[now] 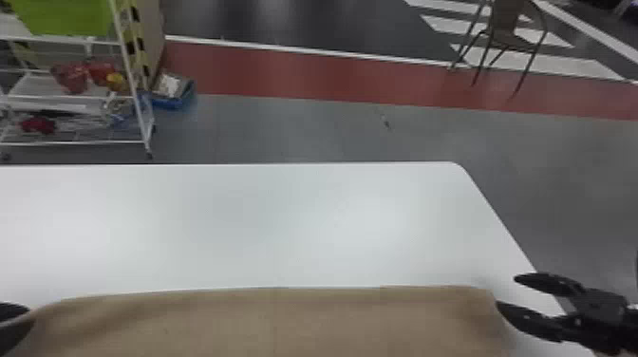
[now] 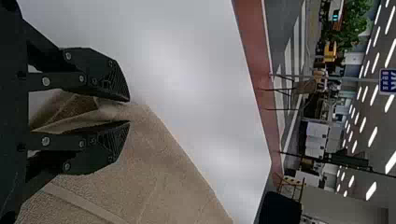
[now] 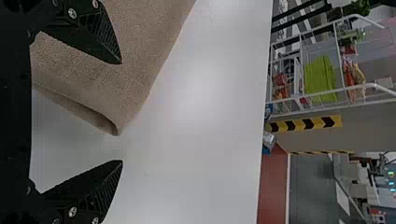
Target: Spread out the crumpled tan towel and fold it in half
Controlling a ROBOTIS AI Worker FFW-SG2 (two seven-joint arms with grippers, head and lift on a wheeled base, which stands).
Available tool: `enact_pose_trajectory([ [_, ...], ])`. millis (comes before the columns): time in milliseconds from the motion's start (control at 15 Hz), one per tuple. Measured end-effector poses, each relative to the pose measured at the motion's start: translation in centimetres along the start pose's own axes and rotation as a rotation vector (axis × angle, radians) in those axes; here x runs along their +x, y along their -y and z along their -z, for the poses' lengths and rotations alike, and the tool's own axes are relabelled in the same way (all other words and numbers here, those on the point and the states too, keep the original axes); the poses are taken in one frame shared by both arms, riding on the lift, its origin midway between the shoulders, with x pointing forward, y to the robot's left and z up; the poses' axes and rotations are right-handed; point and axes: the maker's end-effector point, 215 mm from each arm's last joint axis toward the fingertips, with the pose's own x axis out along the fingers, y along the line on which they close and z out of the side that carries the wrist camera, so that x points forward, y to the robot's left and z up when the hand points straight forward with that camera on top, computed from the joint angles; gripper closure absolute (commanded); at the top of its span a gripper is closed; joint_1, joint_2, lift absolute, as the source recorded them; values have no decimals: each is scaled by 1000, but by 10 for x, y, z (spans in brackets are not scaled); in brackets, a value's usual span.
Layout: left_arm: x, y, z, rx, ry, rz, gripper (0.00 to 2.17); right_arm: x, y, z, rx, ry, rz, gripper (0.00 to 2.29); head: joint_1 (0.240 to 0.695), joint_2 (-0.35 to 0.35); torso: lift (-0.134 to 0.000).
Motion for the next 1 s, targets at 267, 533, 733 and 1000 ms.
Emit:
enact_pose_trajectory([
  [267, -47, 1, 2, 10, 33, -92, 117, 14, -53, -30, -491, -32, -64, 161, 695, -54, -120],
  [533, -69, 24, 2, 266, 36, -125, 414, 33, -104, -13, -734, -137, -175, 218, 695, 44, -120],
  [733, -65, 73, 0, 690, -9, -98, 522, 34, -104, -10, -755, -168, -179, 218, 695, -14, -120],
  [1000, -56, 94, 4, 861, -41, -61, 630, 31, -98, -8, -736, -180, -166, 218, 695, -79, -120],
])
